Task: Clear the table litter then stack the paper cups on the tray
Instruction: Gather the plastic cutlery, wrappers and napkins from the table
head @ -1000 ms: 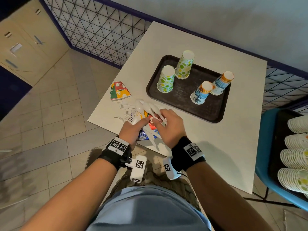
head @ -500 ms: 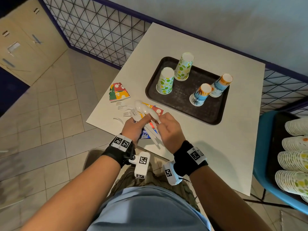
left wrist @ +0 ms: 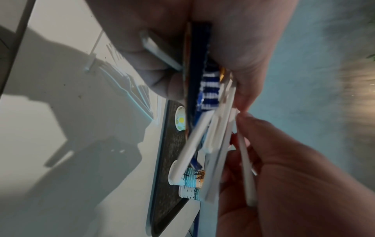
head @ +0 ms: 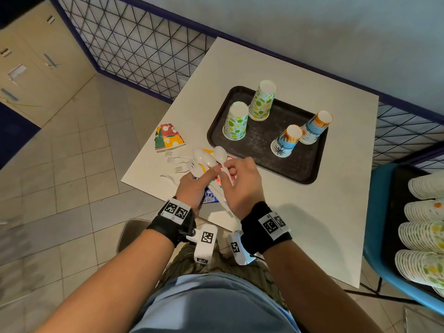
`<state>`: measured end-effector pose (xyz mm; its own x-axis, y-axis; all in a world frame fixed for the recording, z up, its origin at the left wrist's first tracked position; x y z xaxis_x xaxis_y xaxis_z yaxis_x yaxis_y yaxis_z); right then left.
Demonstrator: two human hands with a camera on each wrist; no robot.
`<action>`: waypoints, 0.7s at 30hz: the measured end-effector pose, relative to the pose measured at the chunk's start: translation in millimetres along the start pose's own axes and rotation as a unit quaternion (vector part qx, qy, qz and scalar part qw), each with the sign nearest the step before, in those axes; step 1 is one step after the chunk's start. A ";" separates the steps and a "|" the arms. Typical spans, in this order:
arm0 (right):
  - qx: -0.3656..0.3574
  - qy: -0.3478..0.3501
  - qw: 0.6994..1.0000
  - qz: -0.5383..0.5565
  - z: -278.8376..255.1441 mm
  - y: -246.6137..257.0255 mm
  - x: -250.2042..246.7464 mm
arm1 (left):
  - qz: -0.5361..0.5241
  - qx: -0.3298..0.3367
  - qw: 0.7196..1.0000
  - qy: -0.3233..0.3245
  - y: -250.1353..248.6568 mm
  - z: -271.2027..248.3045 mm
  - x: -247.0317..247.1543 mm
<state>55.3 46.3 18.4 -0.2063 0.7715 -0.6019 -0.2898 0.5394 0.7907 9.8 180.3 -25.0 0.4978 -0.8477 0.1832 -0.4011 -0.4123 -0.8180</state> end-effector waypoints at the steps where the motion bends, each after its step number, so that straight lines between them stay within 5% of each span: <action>1: -0.006 -0.005 1.000 0.002 -0.9 -0.4 1.1 | -0.003 -0.003 1.000 -0.004 -0.6 0.0 0.0; 15: -0.111 0.031 0.992 0.056 -11.4 -4.7 4.8 | 0.008 -0.040 0.998 -0.037 -11.4 -0.4 -6.6; 21: -0.130 -0.039 0.990 0.039 -34.0 -4.0 -10.5 | 0.038 -0.007 0.999 -0.029 -13.6 0.6 -22.8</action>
<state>26.9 24.6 17.7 -0.1674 0.8364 -0.5219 -0.5085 0.3803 0.7725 4.3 205.5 -18.4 0.5102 -0.8555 0.0889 -0.4490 -0.3531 -0.8208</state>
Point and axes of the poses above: each hand's wrist, its own z-axis towards the middle knuckle, its own x-axis out of the palm, y = z × x, the point moved 2 cm from there along z, towards the middle knuckle, and after that the axes turned 5 degrees about z, right-handed, at the moved point
